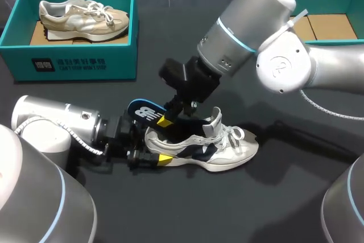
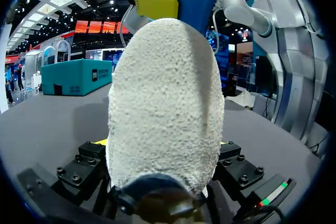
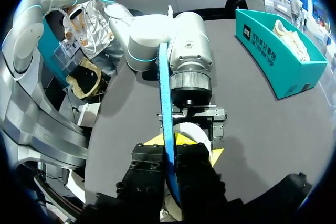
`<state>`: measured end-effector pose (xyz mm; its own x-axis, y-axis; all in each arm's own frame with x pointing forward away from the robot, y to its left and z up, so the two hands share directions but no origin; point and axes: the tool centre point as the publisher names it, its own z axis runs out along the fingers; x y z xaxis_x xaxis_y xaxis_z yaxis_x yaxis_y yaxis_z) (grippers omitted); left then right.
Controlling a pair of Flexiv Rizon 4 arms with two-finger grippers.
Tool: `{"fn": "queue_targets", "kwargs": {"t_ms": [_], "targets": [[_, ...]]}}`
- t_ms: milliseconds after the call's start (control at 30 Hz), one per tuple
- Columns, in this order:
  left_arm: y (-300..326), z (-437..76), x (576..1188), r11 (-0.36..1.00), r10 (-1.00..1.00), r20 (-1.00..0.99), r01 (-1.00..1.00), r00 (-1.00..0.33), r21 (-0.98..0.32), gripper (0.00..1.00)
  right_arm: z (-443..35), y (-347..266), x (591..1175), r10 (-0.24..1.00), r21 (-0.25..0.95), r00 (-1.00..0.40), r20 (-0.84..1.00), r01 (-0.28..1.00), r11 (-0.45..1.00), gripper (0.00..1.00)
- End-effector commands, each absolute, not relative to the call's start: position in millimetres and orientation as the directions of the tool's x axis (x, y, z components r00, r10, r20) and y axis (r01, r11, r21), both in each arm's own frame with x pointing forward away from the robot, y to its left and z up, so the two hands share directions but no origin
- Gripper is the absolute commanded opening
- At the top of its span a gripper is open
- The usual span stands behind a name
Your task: Take the shoe out of the shoebox, open the shoe tongue, remove and reinsert the insole, then place the shoe into the shoebox
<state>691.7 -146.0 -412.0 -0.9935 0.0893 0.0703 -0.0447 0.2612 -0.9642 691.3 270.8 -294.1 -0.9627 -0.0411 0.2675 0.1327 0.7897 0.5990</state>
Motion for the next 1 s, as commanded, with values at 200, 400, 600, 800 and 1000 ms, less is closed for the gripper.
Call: {"fn": "queue_targets", "kwargs": {"t_ms": [200, 400, 600, 800, 1000], "targets": [[-146, -413, 691, 0.261, 0.087, 0.070, -0.045, -0.994, -0.964, 0.00, -238, 264, 695, -0.051, 0.768, -0.960, 0.276, 0.189, 0.612, 0.00], [-146, -413, 691, 0.261, 0.087, 0.070, -0.045, -0.994, -0.964, 0.00, -220, 262, 692, -0.066, 0.791, -0.961, 0.270, 0.182, 0.585, 0.00], [-146, -413, 691, 0.261, 0.087, 0.070, -0.045, -0.994, -0.964, 0.00, -220, 262, 692, -0.066, 0.791, -0.961, 0.270, 0.182, 0.585, 0.00], [-146, -413, 691, 0.261, 0.087, 0.070, -0.045, -0.994, -0.964, 0.00, -200, 263, 695, -0.097, 0.814, -0.968, 0.230, 0.137, 0.565, 0.00], [-146, -413, 691, 0.261, 0.087, 0.070, -0.045, -0.994, -0.964, 0.00, -140, 251, 693, -0.143, 0.881, -0.978, 0.150, 0.067, 0.469, 0.00]]}}
